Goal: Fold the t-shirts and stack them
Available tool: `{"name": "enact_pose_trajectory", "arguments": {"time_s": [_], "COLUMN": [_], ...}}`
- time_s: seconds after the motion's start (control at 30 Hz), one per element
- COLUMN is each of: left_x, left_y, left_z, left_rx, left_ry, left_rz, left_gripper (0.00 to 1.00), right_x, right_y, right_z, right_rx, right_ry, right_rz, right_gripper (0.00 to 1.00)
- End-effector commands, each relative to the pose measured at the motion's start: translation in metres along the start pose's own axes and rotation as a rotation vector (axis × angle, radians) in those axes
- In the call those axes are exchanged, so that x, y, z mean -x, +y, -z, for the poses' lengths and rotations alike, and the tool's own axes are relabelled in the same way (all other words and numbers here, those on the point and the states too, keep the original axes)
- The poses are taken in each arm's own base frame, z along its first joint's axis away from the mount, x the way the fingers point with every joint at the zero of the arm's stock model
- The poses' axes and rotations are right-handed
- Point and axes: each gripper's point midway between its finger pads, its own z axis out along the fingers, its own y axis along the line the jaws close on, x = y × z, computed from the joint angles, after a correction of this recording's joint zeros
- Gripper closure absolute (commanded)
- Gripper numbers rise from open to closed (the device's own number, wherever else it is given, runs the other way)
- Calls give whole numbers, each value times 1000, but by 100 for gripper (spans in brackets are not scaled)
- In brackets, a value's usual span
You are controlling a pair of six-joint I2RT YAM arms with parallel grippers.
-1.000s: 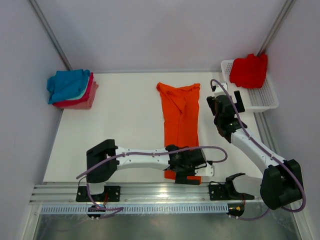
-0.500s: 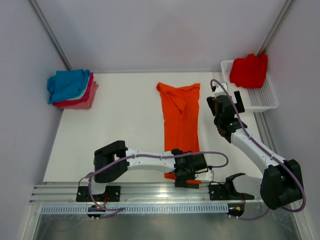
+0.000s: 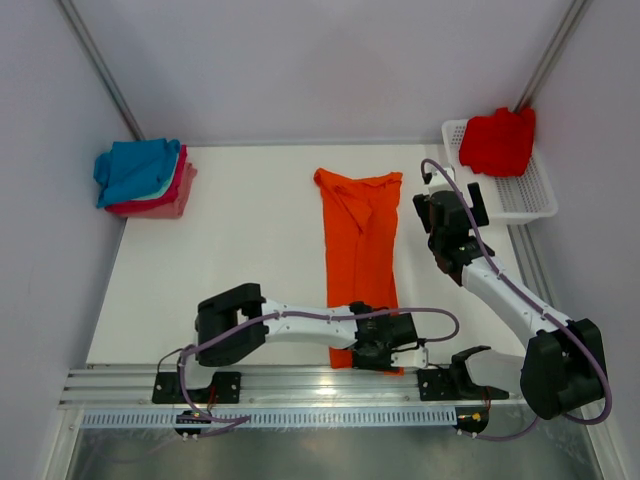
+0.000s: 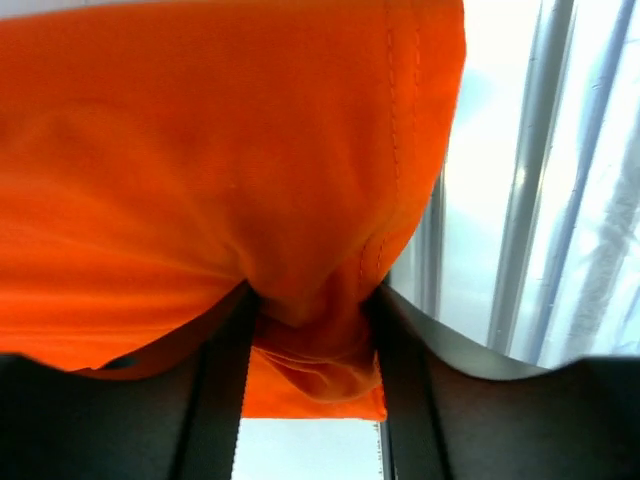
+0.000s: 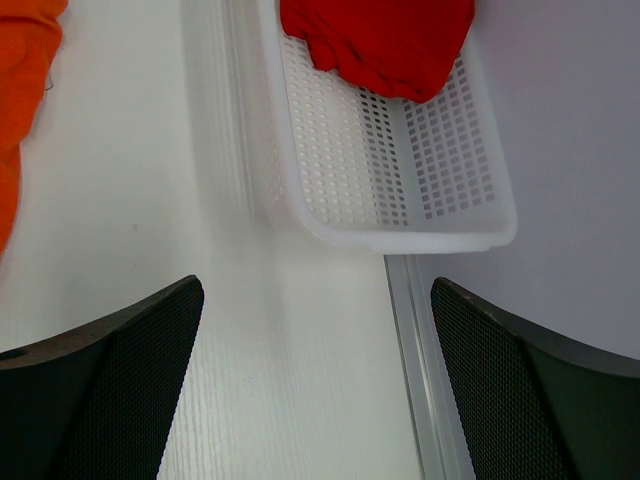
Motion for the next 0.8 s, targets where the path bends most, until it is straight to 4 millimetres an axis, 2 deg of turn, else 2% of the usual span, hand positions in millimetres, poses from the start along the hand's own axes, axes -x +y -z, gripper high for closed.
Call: {"name": "enact_pose_trajectory", "arguments": {"time_s": [0.0,0.03,0.17,0.23,0.43,0.5,0.57,0.63,0.77], "left_x": [10,12,11,10,24,33,34,44,46], "left_y": [-7,-7,-9,-11,-4,6,22,41,92], "left_z": [-5,-5,-5,-2,29,43,57,74,102], "left_rx": [-44,-50,-64,-74,-83,-71,-59,-27,46], "left_ry": [-10,-10,4,12,-18,-51,-68,-113,-173], "left_rz": [1,3,5,-1,-25,-20,-4,9,65], "left_gripper": [56,65,85,92,91,89,88,87,84], "right_x": [23,23,23,23,25,26,27,28,27], "right_y": [-10,-9,-9,-10,-14,-16,-19,-20,-21], "right_z": [4,4,5,5,6,8,9,10,9], "right_rx": [-14,-13,-11,-13,-29,-37,-45,-48,-58], "right_ry": [-59,-60,-61,-61,-66,-72,-77,-81,-76], "right_rz": [-76,-78,-78,-79,-88,-97,-106,-110,-108], "right_gripper": [0,1,1,1,0,1,1,1,1]}}
